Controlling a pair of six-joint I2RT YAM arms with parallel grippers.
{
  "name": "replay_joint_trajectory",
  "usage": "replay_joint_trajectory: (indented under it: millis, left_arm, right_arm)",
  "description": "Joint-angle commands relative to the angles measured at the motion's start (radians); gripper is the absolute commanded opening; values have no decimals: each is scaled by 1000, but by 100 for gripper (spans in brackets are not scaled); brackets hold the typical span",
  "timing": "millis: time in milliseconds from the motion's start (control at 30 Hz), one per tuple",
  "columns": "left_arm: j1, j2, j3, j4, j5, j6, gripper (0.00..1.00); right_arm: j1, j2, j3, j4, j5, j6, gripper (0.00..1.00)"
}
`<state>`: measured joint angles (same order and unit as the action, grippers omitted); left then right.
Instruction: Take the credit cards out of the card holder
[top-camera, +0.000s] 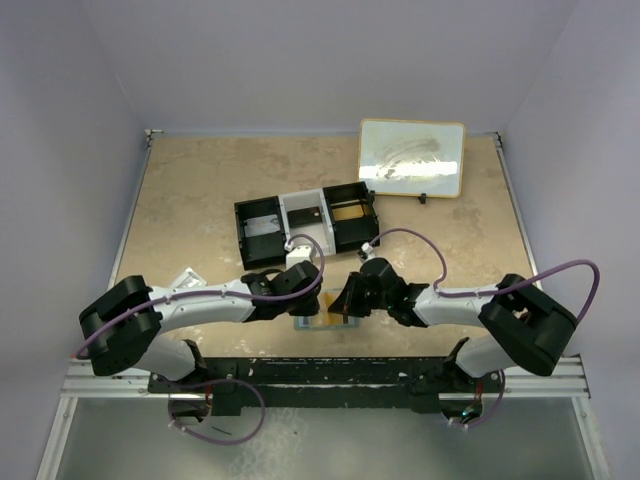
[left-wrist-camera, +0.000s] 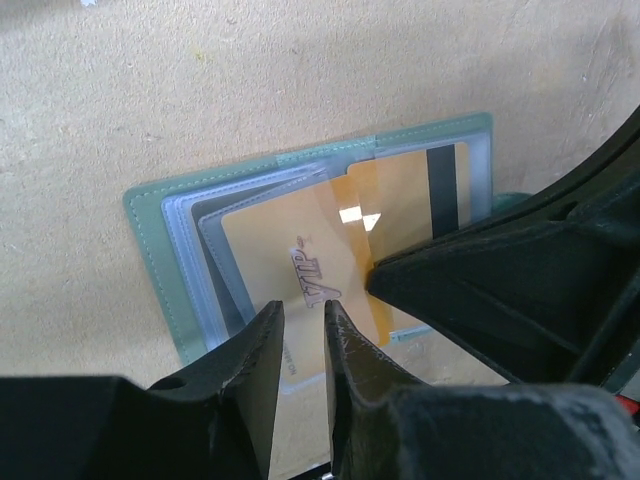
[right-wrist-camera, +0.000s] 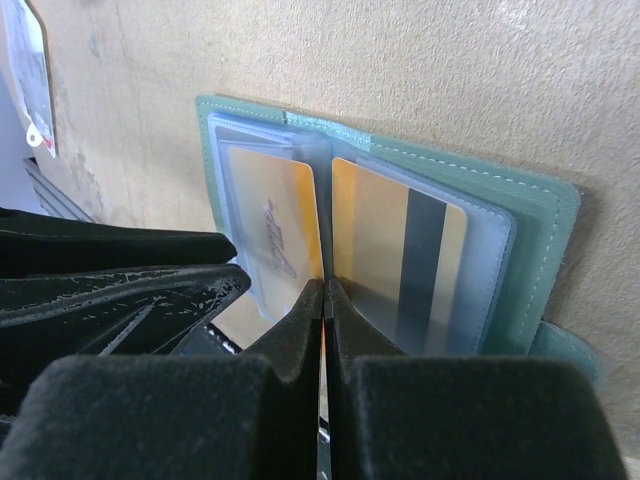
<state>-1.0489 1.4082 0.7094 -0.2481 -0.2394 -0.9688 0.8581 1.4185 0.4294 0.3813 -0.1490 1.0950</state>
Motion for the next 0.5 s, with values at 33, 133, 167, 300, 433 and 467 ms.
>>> replay_joint_trajectory:
  millis: [33, 133, 167, 300, 433, 467]
  left_arm:
    - [-6, 2, 5, 17, -33, -14, 19]
    - [-7, 9, -6, 13, -34, -19, 15]
    - [-8, 11, -10, 12, -36, -23, 14]
    - [-7, 12, -22, -9, -50, -33, 10]
    - [-9, 10, -25, -36, -64, -40, 7]
    - [-9, 9, -26, -38, -66, -41, 6]
  right_arm:
    - [-3, -20, -9, 37, -2, 19, 0]
    - [-2, -17, -11, 45, -8, 24, 0]
    - [-3, -15, -11, 49, -10, 27, 0]
    - [-5, -4, -16, 77, -17, 51, 1]
    - [-8, 15, -25, 112, -25, 71, 3]
    - [-8, 23, -28, 117, -27, 74, 3]
